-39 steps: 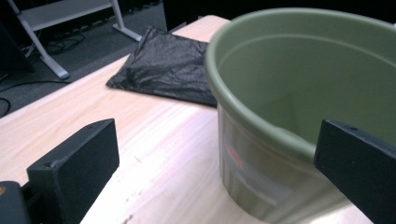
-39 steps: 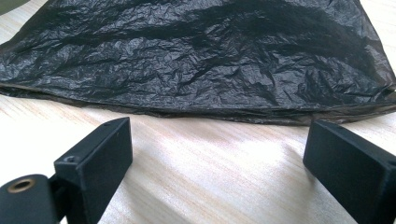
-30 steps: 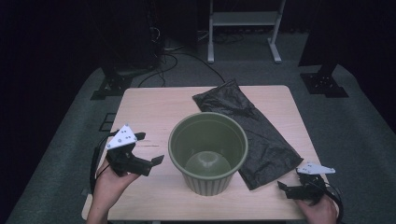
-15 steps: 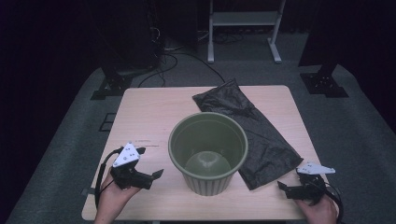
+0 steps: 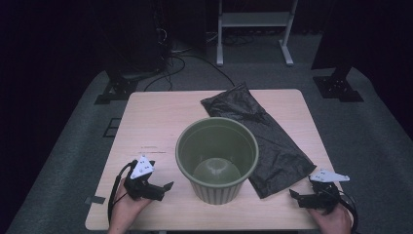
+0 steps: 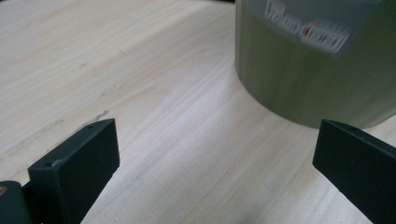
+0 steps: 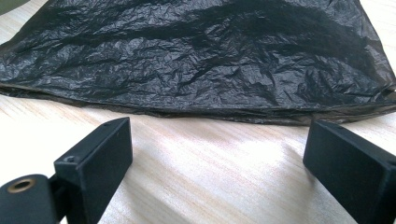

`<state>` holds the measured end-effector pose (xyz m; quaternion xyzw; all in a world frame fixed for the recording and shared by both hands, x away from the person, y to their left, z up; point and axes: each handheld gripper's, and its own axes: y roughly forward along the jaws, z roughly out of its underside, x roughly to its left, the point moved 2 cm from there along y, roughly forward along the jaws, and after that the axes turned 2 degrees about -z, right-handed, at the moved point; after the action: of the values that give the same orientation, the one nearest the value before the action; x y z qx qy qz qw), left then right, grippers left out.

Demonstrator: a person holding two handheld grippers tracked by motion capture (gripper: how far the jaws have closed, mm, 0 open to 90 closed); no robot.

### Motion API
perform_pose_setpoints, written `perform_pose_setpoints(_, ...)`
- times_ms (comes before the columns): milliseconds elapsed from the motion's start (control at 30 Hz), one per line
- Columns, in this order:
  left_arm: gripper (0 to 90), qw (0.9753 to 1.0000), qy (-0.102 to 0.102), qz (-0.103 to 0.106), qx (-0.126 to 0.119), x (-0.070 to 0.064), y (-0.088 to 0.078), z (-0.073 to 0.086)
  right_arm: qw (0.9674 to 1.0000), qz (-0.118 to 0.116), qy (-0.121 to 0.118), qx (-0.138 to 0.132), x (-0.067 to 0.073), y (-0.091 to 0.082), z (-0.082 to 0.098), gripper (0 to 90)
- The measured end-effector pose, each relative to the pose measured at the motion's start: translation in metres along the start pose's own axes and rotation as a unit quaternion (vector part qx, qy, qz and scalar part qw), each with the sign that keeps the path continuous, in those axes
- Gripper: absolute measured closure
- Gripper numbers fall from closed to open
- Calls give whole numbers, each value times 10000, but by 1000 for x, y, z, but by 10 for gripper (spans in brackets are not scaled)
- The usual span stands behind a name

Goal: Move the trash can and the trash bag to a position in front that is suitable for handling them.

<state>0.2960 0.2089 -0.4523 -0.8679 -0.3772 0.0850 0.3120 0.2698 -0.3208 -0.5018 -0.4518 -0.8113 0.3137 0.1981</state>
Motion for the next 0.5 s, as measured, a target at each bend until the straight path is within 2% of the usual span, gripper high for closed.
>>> perform_pose_setpoints(167, 0, 9999, 12, -11, 169, -1, 8, 6, 10000, 1, -3, 0, 0, 0, 0, 66)
perform_pose_setpoints(233, 0, 9994, 65, -39, 338, -2, 14, 12, 10000, 0, -1, 0, 0, 0, 0, 66)
perform_pose_setpoints(333, 0, 9990, 69, -62, 447, -2, 19, 18, 10000, 1, 0, 1, 0, 0, 0, 66)
perform_pose_setpoints(500, 0, 9981, 15, -64, 620, -1, 24, 27, 10000, 0, 1, 1, 0, 0, 0, 66)
